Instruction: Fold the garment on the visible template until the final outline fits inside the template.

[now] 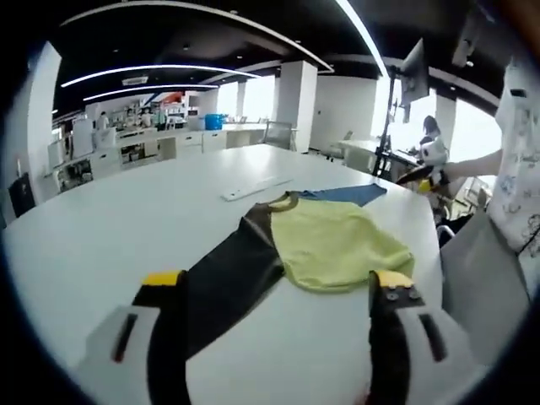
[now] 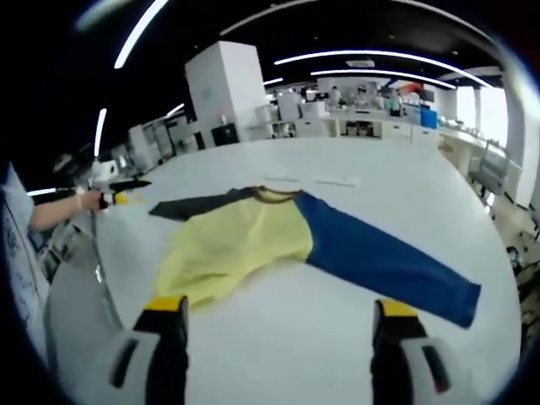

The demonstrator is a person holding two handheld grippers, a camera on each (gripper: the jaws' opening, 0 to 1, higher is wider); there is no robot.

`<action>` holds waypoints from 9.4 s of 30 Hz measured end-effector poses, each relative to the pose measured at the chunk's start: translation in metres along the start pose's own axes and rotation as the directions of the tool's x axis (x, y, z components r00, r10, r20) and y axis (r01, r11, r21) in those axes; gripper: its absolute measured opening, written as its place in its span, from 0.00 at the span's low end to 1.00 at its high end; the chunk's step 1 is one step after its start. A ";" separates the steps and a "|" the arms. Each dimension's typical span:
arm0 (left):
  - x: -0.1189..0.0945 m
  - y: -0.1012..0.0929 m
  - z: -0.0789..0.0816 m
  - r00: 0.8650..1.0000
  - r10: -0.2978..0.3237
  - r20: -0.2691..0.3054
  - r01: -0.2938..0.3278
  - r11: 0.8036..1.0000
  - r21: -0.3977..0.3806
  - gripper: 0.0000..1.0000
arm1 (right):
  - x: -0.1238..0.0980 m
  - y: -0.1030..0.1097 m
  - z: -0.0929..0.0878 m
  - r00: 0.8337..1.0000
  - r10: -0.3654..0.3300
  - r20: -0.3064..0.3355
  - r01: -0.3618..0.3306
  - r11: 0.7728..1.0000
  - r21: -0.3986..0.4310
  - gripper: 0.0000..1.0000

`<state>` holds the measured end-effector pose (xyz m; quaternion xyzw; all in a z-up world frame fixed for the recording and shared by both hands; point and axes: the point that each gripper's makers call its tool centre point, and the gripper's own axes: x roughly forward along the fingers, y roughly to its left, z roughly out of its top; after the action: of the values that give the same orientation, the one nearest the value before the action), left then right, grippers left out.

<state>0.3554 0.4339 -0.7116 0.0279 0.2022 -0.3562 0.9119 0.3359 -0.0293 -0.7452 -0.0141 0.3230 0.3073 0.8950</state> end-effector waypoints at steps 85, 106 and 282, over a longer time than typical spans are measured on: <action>-0.008 -0.175 -0.041 0.990 -0.134 0.041 0.139 0.975 -0.171 0.70 | 0.110 0.143 -0.016 0.915 0.155 -0.372 -0.402 0.428 -0.810 0.00; -0.007 -0.168 -0.058 0.993 -0.114 0.040 0.120 0.964 -0.236 0.69 | 0.202 0.153 0.090 0.904 0.213 -0.370 -0.416 0.635 -0.651 0.00; 0.216 -0.089 0.016 0.992 0.028 0.127 0.091 0.544 -0.834 0.00 | 0.058 0.037 0.025 0.994 0.083 -0.070 -0.091 0.988 -0.123 0.00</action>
<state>0.4457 0.2260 -0.7726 -0.4363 0.2906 -0.2341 0.8187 0.3647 0.0378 -0.7534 -0.0662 0.3323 0.3652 0.8671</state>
